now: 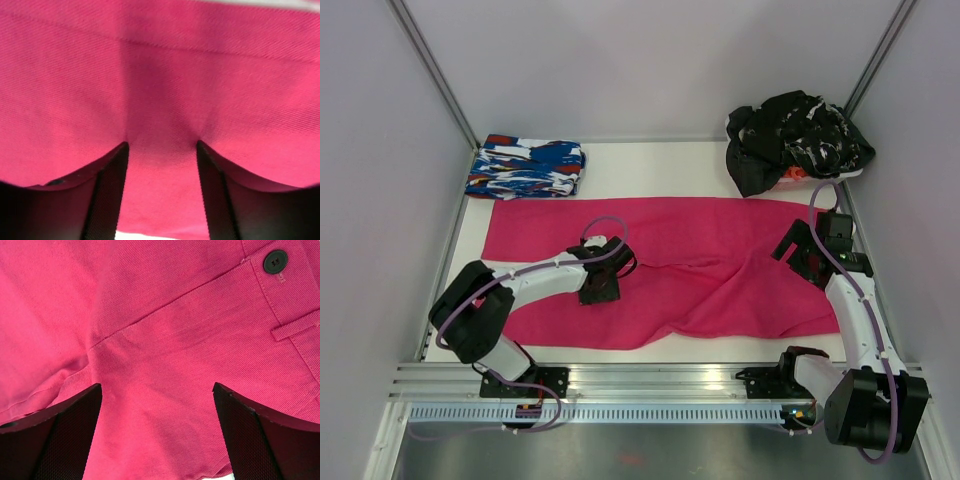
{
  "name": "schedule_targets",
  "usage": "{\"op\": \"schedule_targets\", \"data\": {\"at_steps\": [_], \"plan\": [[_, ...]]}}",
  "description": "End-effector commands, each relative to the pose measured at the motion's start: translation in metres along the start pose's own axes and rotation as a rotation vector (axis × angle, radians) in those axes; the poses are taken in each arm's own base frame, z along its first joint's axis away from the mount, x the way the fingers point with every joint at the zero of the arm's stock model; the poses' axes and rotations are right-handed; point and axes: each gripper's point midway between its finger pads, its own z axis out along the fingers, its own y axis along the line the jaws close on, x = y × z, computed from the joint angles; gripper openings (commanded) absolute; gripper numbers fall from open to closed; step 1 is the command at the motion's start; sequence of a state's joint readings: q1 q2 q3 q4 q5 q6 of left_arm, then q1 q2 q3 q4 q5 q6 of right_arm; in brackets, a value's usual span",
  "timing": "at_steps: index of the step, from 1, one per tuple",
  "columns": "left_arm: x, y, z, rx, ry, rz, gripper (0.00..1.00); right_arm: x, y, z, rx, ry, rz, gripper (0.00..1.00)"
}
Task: Fold and stack the trousers
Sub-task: Flatten the trousers out
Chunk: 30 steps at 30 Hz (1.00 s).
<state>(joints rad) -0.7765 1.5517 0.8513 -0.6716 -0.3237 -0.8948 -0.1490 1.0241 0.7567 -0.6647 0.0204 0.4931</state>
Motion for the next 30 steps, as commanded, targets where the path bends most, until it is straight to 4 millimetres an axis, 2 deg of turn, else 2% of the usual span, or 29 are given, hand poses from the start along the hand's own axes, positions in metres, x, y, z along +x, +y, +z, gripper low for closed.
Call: {"op": "schedule_targets", "data": {"at_steps": [1, 2, 3, 5, 6, 7, 8, 13, 17, 22, 27, 28, 29, 30], "plan": [[0.005, 0.005, 0.017, -0.036, 0.009, -0.087, 0.58, -0.006, 0.004, -0.001, -0.024, -0.025, 0.008, 0.98], [0.007, 0.007, 0.019, -0.046, 0.016, -0.089, 0.51, -0.006, 0.004, -0.001, -0.025, -0.024, 0.005, 0.98], [0.011, 0.011, 0.023, -0.065, 0.027, -0.095, 0.36, -0.006, 0.004, -0.002, -0.024, -0.025, 0.005, 0.98], [0.016, 0.018, 0.026, -0.093, 0.04, -0.116, 0.21, -0.007, 0.003, -0.002, -0.02, -0.028, 0.002, 0.98], [0.018, 0.022, 0.028, -0.108, 0.048, -0.122, 0.09, -0.006, 0.003, -0.001, -0.018, -0.028, 0.003, 0.98], [0.019, 0.025, 0.029, -0.119, 0.052, -0.131, 0.03, -0.007, 0.003, -0.001, -0.017, -0.03, 0.002, 0.98], [0.022, 0.033, 0.03, -0.141, 0.061, -0.149, 0.02, -0.007, 0.002, -0.001, -0.014, -0.03, 0.006, 0.98], [0.014, 0.046, 0.026, -0.142, 0.029, -0.173, 0.02, -0.004, 0.001, 0.001, -0.005, -0.021, 0.011, 0.98], [0.002, 0.058, 0.018, -0.172, -0.016, -0.121, 0.02, -0.004, -0.002, 0.002, 0.008, -0.019, 0.011, 0.98], [-0.002, 0.077, 0.017, -0.228, -0.024, -0.102, 0.02, -0.002, 0.0, 0.004, 0.001, -0.012, 0.017, 0.98], [-0.014, 0.07, -0.003, -0.143, -0.049, -0.103, 0.03, -0.002, 0.0, 0.003, 0.0, -0.01, 0.018, 0.98], [-0.017, 0.067, -0.007, -0.115, -0.061, -0.1, 0.07, -0.002, 0.0, 0.004, -0.004, -0.013, 0.018, 0.98], [-0.022, 0.062, -0.011, -0.081, -0.074, -0.08, 0.16, -0.002, 0.001, 0.004, -0.006, -0.01, 0.02, 0.98], [-0.023, 0.055, -0.016, -0.034, -0.07, -0.075, 0.42, -0.001, 0.001, 0.005, -0.008, -0.009, 0.02, 0.98]]}}
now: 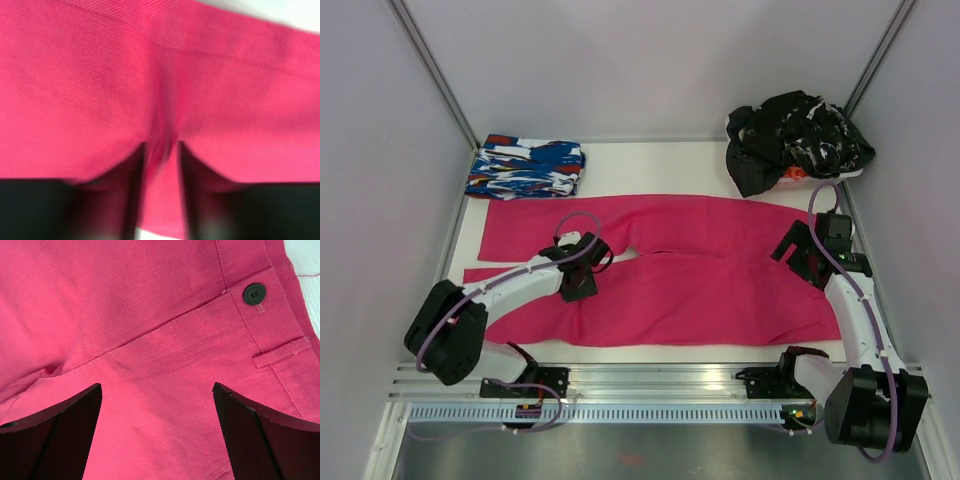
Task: Fold and stack the trousers
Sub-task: Flatten the trousers out
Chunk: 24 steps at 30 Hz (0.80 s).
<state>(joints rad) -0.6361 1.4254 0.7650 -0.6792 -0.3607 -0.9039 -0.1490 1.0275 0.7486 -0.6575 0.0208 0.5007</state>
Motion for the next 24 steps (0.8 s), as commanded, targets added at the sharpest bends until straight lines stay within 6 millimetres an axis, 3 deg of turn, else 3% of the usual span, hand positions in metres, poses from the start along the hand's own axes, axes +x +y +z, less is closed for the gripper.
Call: {"op": "schedule_targets", "data": {"at_steps": [1, 2, 5, 9, 14, 18, 22, 24], "plan": [[-0.014, 0.003, -0.024, 0.062, -0.047, 0.064, 0.52, -0.002, 0.003, 0.004, -0.013, -0.006, 0.011, 0.98], [-0.018, -0.003, -0.032, 0.102, -0.053, 0.069, 0.7, -0.003, 0.004, 0.004, -0.018, -0.005, 0.009, 0.98], [-0.034, -0.01, -0.055, 0.167, -0.104, 0.065, 0.91, -0.008, 0.007, 0.005, -0.026, -0.016, 0.012, 0.98], [-0.053, -0.003, -0.067, 0.135, -0.154, 0.025, 0.96, -0.016, 0.018, 0.005, -0.067, -0.023, 0.016, 0.98], [-0.065, 0.015, -0.043, 0.098, -0.083, -0.147, 0.96, -0.019, 0.029, 0.01, -0.115, -0.014, 0.017, 0.98], [-0.101, 0.026, -0.043, 0.136, -0.156, -0.281, 0.96, -0.022, 0.033, 0.012, -0.133, -0.02, 0.011, 0.98], [-0.142, 0.05, -0.046, 0.161, -0.217, -0.398, 0.96, -0.023, 0.04, 0.015, -0.158, 0.0, -0.005, 0.98], [-0.152, 0.06, -0.04, 0.136, -0.222, -0.425, 0.96, -0.025, 0.041, 0.016, -0.159, 0.0, -0.008, 0.98]]}}
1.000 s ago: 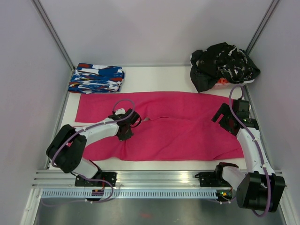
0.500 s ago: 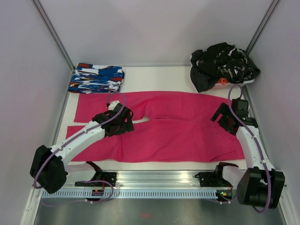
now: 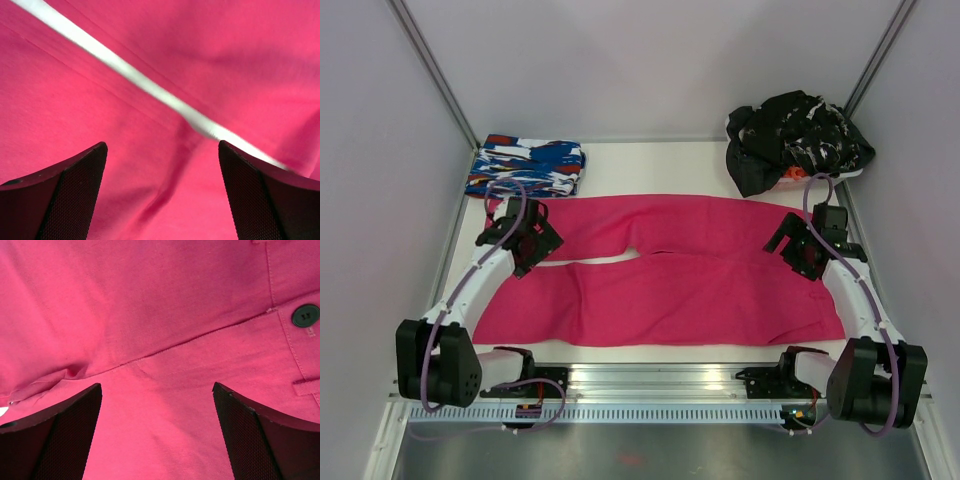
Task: Fold and stack the trousers
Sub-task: Flatten the trousers out
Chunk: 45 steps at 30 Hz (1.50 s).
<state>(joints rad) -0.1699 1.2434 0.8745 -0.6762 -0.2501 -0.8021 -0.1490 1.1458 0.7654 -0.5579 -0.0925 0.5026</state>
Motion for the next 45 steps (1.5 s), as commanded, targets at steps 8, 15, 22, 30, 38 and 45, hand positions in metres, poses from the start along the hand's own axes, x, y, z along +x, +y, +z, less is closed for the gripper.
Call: {"op": "schedule_targets", "data": {"at_steps": [8, 15, 22, 30, 38, 45], "plan": [[-0.092, -0.006, 0.032, 0.067, -0.041, -0.025, 0.97, -0.025, 0.019, -0.007, -0.067, -0.065, -0.002, 0.98], [-0.107, 0.036, 0.067, -0.046, -0.018, -0.05, 0.97, -0.025, 0.018, -0.011, -0.056, -0.071, 0.0, 0.98], [-0.105, 0.062, 0.102, -0.076, 0.039, -0.111, 0.94, -0.025, 0.014, -0.011, -0.037, -0.074, 0.004, 0.98], [-0.108, 0.095, 0.124, -0.272, 0.032, -0.127, 0.94, -0.026, 0.012, -0.007, -0.019, -0.066, 0.017, 0.98], [-0.113, 0.125, 0.122, -0.356, 0.006, -0.18, 0.94, -0.026, 0.012, -0.003, -0.012, -0.056, 0.021, 0.98], [-0.112, 0.134, 0.128, -0.344, 0.016, -0.213, 0.9, -0.029, 0.015, -0.002, -0.019, -0.057, 0.031, 0.98]]}}
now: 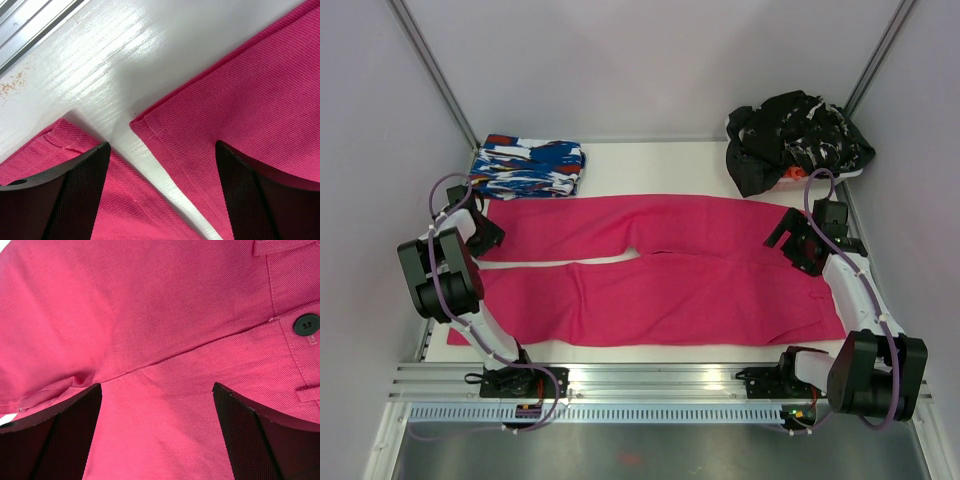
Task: Fold and stack the trousers
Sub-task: Flatten the trousers out
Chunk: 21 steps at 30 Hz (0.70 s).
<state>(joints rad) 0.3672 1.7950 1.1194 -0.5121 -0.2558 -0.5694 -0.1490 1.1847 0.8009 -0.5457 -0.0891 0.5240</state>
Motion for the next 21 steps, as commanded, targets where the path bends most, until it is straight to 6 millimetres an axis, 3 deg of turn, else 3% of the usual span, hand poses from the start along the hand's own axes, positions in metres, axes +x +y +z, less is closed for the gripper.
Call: {"op": "schedule_targets", "data": {"at_steps": [1, 8, 12, 14, 15, 16, 21], "plan": [[-0.007, -0.003, 0.005, 0.006, -0.024, -0.017, 0.89, -0.019, 0.009, -0.005, -0.017, -0.048, 0.009, 0.98], [-0.006, -0.004, 0.016, -0.006, -0.016, 0.004, 0.72, -0.019, 0.006, -0.005, 0.0, -0.052, 0.013, 0.98], [-0.003, -0.003, 0.022, -0.016, -0.008, 0.008, 0.52, -0.023, 0.005, -0.007, 0.01, -0.072, 0.024, 0.98], [-0.003, -0.001, 0.022, -0.031, -0.011, 0.006, 0.34, -0.025, 0.005, -0.008, 0.018, -0.08, 0.026, 0.98], [-0.004, 0.003, 0.022, -0.05, -0.018, 0.003, 0.13, -0.026, 0.004, -0.008, 0.024, -0.084, 0.029, 0.98], [-0.004, 0.004, 0.02, -0.06, -0.018, 0.001, 0.06, -0.028, 0.004, -0.008, 0.027, -0.089, 0.032, 0.98], [-0.019, 0.022, 0.006, -0.128, -0.084, -0.045, 0.02, -0.035, 0.0, -0.011, 0.061, -0.117, 0.038, 0.98]]}}
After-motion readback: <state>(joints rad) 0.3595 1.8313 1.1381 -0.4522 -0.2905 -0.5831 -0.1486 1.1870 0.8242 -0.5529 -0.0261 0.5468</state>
